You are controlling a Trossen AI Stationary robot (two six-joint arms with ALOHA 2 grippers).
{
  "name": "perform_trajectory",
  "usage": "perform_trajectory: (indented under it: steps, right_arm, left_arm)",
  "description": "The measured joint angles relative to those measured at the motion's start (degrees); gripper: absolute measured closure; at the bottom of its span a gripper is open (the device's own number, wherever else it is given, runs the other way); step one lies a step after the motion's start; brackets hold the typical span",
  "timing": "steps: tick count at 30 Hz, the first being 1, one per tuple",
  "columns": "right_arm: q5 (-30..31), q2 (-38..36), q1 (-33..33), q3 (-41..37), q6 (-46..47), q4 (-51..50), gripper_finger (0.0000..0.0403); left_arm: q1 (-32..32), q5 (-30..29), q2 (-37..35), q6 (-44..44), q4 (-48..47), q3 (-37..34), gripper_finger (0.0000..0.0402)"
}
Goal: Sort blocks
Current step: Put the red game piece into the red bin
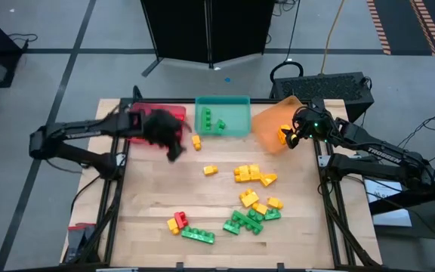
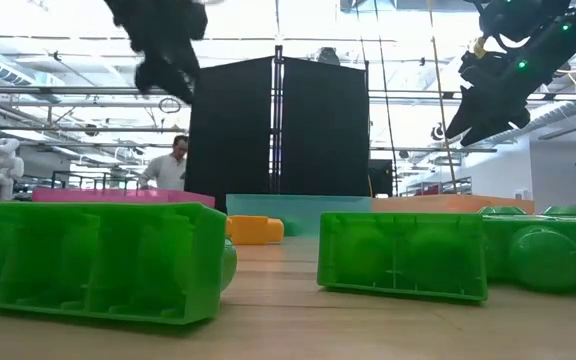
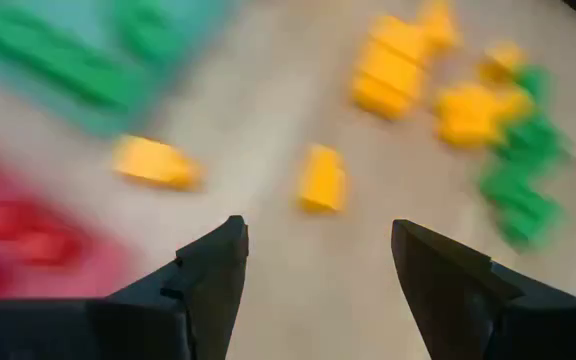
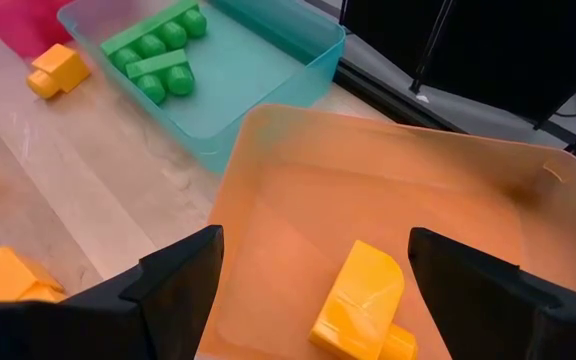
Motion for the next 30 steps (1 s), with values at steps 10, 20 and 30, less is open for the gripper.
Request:
perform_trajectory:
  steps: [10,20,30]
  right_arm:
    - [-0.02,0.0,-0.01,0.0,-1.3,0.0,0.0088]
    - [-0.12,0.01,-0.02,0.0,-1.3,0.0,0.0088]
    - [-0.28,0.01,-0.02,0.0,-0.91,-0.02,0.0088]
  left_arm:
    - [-29.15,-2.93,6.79,-5.5,9.0,0.0,0.0152]
    - [-35.34,-1.41,19.18,3.43,12.75,-0.02,0.0152]
    - [-37.53,-0.9,26.71,21.09,9.06,-0.04,0.0152]
